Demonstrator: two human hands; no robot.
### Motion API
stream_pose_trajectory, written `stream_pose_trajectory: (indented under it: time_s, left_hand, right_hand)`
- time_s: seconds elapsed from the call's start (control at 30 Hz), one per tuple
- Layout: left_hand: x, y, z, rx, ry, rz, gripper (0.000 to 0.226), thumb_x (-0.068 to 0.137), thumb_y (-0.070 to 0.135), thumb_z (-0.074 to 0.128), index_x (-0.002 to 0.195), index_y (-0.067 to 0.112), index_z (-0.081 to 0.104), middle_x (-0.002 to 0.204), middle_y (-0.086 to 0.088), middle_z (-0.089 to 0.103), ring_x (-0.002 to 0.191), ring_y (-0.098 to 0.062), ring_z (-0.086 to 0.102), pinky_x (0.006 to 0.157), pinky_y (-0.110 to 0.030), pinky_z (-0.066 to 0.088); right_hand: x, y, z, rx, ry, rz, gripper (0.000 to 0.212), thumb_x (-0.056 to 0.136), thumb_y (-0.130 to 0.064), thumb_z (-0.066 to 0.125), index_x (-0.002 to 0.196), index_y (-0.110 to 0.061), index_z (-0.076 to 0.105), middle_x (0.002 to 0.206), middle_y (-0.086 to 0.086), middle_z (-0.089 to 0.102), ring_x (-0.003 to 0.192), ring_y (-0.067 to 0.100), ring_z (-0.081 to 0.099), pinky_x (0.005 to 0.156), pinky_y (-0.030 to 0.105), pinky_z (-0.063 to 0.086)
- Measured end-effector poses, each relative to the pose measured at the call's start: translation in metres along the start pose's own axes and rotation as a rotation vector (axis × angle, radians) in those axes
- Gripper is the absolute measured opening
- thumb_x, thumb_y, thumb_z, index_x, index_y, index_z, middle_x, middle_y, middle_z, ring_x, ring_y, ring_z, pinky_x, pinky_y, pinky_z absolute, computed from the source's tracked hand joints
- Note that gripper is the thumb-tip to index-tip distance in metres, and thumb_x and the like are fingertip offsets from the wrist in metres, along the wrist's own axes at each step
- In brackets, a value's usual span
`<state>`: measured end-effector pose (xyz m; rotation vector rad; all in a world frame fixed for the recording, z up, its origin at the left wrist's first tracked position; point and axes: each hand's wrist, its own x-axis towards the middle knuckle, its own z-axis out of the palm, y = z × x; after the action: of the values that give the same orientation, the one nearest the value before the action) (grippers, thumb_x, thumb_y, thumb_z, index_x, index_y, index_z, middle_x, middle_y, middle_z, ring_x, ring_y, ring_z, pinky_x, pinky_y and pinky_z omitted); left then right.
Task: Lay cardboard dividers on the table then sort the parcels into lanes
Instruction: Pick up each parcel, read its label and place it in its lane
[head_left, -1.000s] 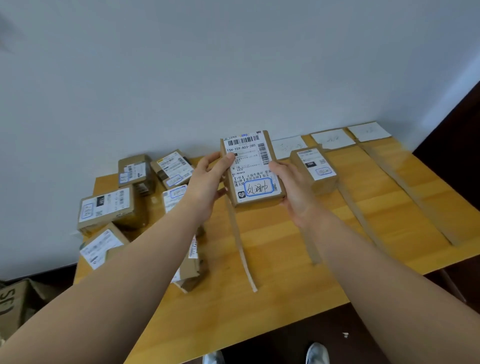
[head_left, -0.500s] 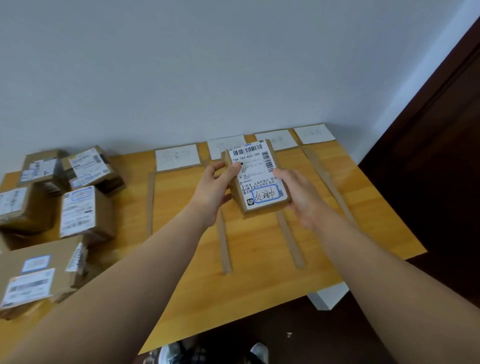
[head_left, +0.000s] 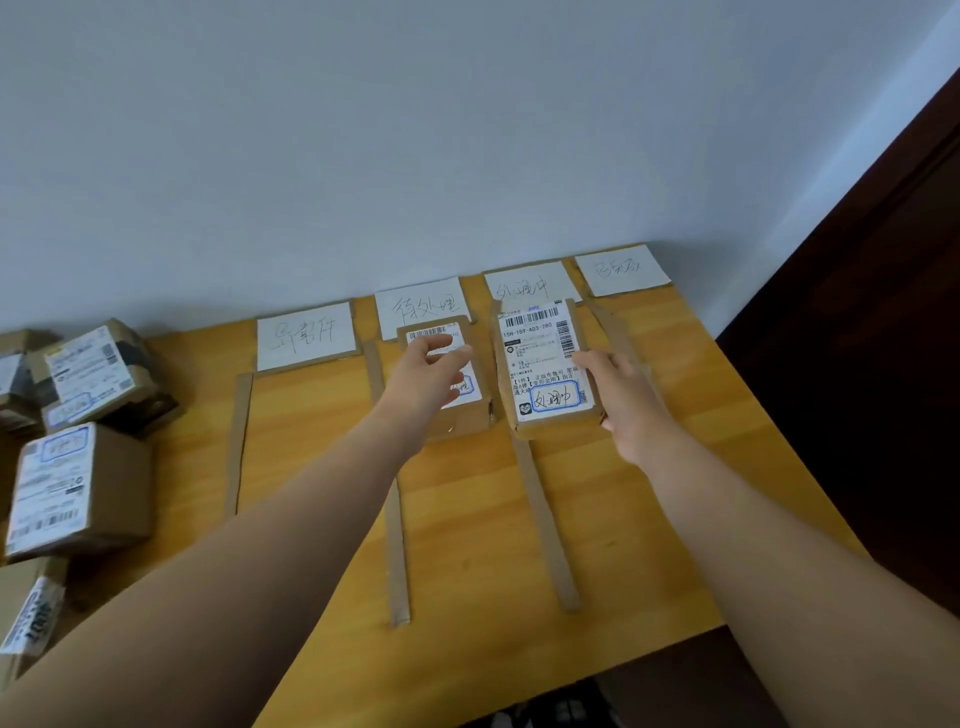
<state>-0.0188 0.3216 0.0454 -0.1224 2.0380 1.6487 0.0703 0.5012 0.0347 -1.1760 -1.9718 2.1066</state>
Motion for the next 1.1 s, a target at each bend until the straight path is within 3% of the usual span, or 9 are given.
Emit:
stream_pose_trajectory:
  time_s: [0.1,0.23,0.33,0.53,0.67,0.73,0.87,0.97,1.1]
  left_hand:
    - [0.014,-0.001,0.019,0.054,-0.043,-0.017,0.038,0.093,0.033,0.058,0.129,0.022,0.051,0.124,-0.003,0.057,0.107,-0.019,0.060,0.100,-0.039,0.049]
    - [0.030,-0.004,0.052,0.118,-0.099,-0.056,0.041,0.095,0.033,0.055,0.133,0.018,0.050,0.125,-0.002,0.055,0.116,-0.023,0.055,0.103,-0.042,0.045]
    - [0.042,-0.009,0.077,0.124,-0.037,-0.107,0.037,0.095,0.032,0.055,0.129,0.020,0.051,0.123,-0.002,0.057,0.114,-0.024,0.056,0.100,-0.042,0.047]
    - [0.056,-0.019,0.112,0.074,0.058,-0.167,0.030,0.096,0.028,0.054,0.125,0.019,0.053,0.110,0.002,0.059,0.093,-0.011,0.058,0.078,-0.024,0.047]
    - [0.063,-0.027,0.122,0.082,0.093,-0.196,0.030,0.097,0.027,0.053,0.125,0.018,0.053,0.110,0.004,0.059,0.102,-0.014,0.059,0.095,-0.035,0.049]
    - [0.068,-0.029,0.127,0.085,0.101,-0.208,0.030,0.097,0.027,0.052,0.126,0.019,0.052,0.110,0.004,0.059,0.105,-0.016,0.059,0.096,-0.036,0.049]
    - [0.079,-0.027,0.136,0.111,0.089,-0.218,0.033,0.097,0.025,0.052,0.130,0.018,0.051,0.116,0.001,0.058,0.106,-0.016,0.058,0.092,-0.033,0.048]
    - [0.089,-0.023,0.143,0.124,0.053,-0.241,0.035,0.098,0.023,0.049,0.133,0.018,0.049,0.116,0.000,0.058,0.108,-0.017,0.057,0.091,-0.032,0.048]
    - [0.096,-0.020,0.151,0.115,0.045,-0.249,0.035,0.099,0.021,0.048,0.134,0.018,0.049,0.117,-0.003,0.061,0.108,-0.019,0.058,0.088,-0.031,0.047]
  right_hand:
    - [0.023,0.002,-0.013,-0.002,0.007,0.032,0.024,0.093,-0.033,0.055,0.112,-0.019,0.053,0.085,-0.005,0.070,0.077,0.009,0.062,0.069,0.028,0.039]
    - [0.058,0.006,-0.034,-0.047,-0.026,0.073,0.024,0.092,-0.034,0.055,0.112,-0.020,0.053,0.090,-0.001,0.072,0.088,0.016,0.065,0.089,0.037,0.047]
    - [0.083,0.008,-0.053,-0.061,-0.057,0.127,0.024,0.092,-0.033,0.056,0.113,-0.021,0.052,0.091,0.000,0.071,0.086,0.016,0.066,0.085,0.037,0.049]
    - [0.134,0.013,-0.075,-0.092,-0.132,0.201,0.031,0.093,-0.033,0.056,0.120,-0.020,0.048,0.095,0.000,0.070,0.086,0.016,0.066,0.082,0.035,0.052]
    - [0.163,0.006,-0.070,-0.104,-0.218,0.232,0.037,0.094,-0.034,0.056,0.127,-0.021,0.046,0.098,0.001,0.070,0.091,0.016,0.066,0.088,0.037,0.052]
    - [0.174,0.004,-0.068,-0.130,-0.242,0.225,0.041,0.095,-0.034,0.055,0.132,-0.020,0.043,0.099,0.000,0.071,0.092,0.015,0.066,0.091,0.038,0.051]
    - [0.185,0.002,-0.067,-0.167,-0.222,0.201,0.045,0.098,-0.024,0.051,0.140,-0.018,0.036,0.109,0.006,0.066,0.079,0.010,0.063,0.061,0.024,0.045]
    - [0.193,0.002,-0.064,-0.204,-0.213,0.156,0.044,0.099,-0.019,0.050,0.140,-0.016,0.035,0.121,0.010,0.064,0.077,0.011,0.063,0.055,0.022,0.044]
    - [0.200,0.003,-0.061,-0.251,-0.195,0.107,0.040,0.098,-0.014,0.050,0.136,-0.014,0.039,0.123,0.011,0.064,0.086,0.019,0.066,0.052,0.019,0.048]
